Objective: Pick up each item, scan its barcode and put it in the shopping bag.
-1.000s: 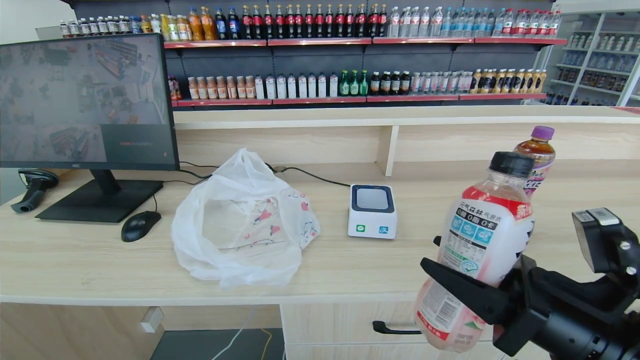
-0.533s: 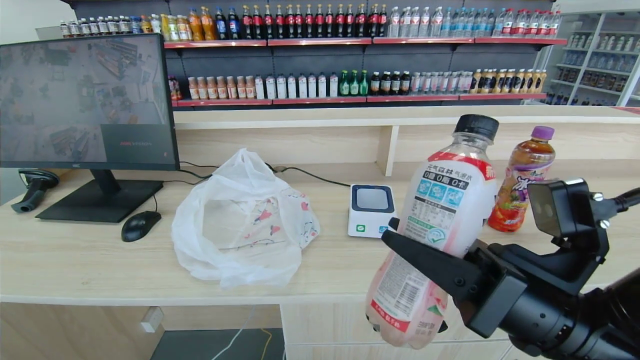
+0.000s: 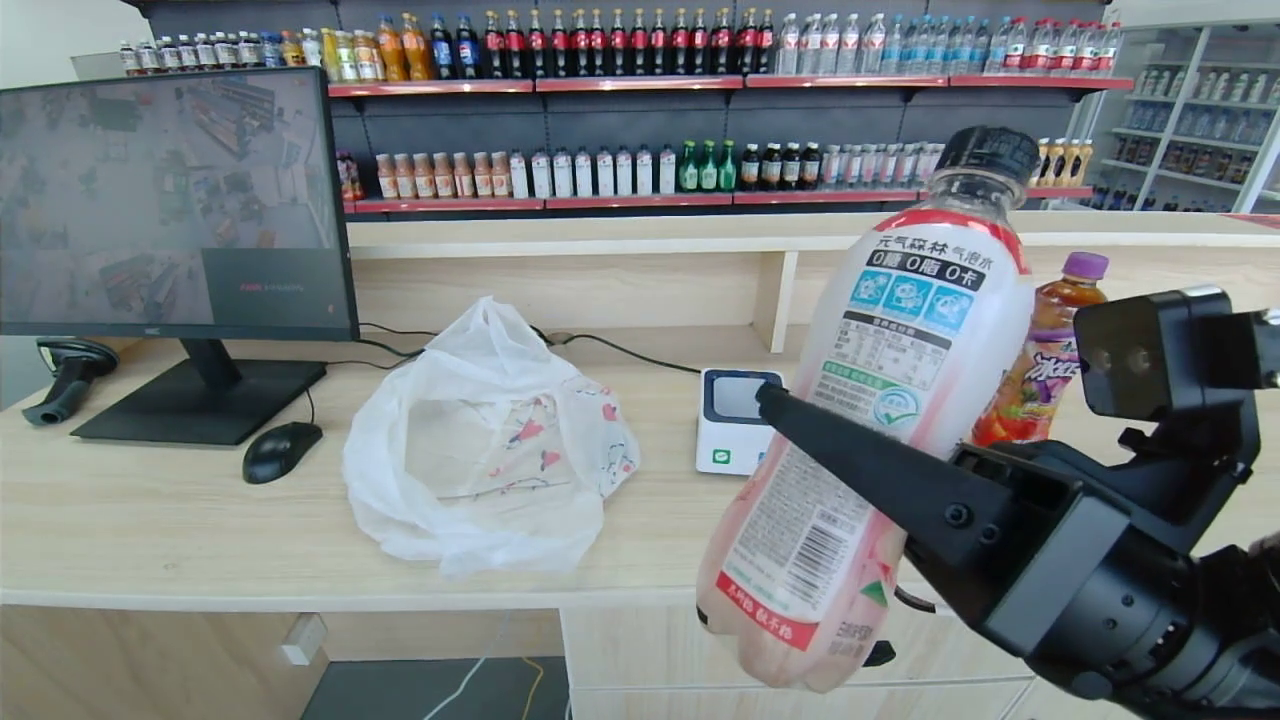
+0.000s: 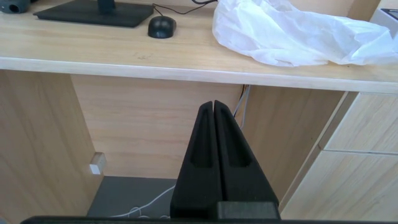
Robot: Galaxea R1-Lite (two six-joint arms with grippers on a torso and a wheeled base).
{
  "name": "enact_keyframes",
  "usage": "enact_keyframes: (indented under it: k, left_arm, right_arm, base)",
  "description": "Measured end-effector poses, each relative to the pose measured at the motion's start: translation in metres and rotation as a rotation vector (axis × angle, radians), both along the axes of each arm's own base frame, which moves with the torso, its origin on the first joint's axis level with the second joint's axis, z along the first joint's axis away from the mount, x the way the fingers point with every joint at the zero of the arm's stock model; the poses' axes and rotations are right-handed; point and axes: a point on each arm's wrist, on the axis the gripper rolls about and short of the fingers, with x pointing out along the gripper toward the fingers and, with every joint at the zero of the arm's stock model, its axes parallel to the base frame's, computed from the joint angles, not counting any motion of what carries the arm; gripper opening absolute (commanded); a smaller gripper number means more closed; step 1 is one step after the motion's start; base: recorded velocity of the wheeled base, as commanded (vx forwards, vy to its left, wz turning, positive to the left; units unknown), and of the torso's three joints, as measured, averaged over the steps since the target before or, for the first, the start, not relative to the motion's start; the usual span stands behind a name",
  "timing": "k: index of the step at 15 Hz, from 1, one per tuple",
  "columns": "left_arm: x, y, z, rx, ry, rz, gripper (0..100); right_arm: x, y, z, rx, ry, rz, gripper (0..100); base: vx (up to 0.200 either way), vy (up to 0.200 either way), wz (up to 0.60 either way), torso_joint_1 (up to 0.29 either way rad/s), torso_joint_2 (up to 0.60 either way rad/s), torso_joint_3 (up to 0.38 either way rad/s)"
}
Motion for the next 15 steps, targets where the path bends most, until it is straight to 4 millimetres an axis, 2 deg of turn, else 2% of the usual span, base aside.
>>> enact_keyframes:
  k: [8, 15]
  left_arm:
    - [0.0, 0.0, 0.0, 0.0, 0.0, 0.0, 0]
    - [0.0, 0.0, 0.0, 0.0, 0.0, 0.0, 0]
  right_arm:
    - [0.0, 0.002, 0.018, 0.082, -0.006, 0.027, 0]
    - [-0.002, -0.002, 0.02, 0.09, -0.01, 0.026, 0]
  base:
    - [0.0, 0.0, 0.0, 0.0, 0.0, 0.0]
    - [0.0, 0.0, 0.0, 0.0, 0.0, 0.0]
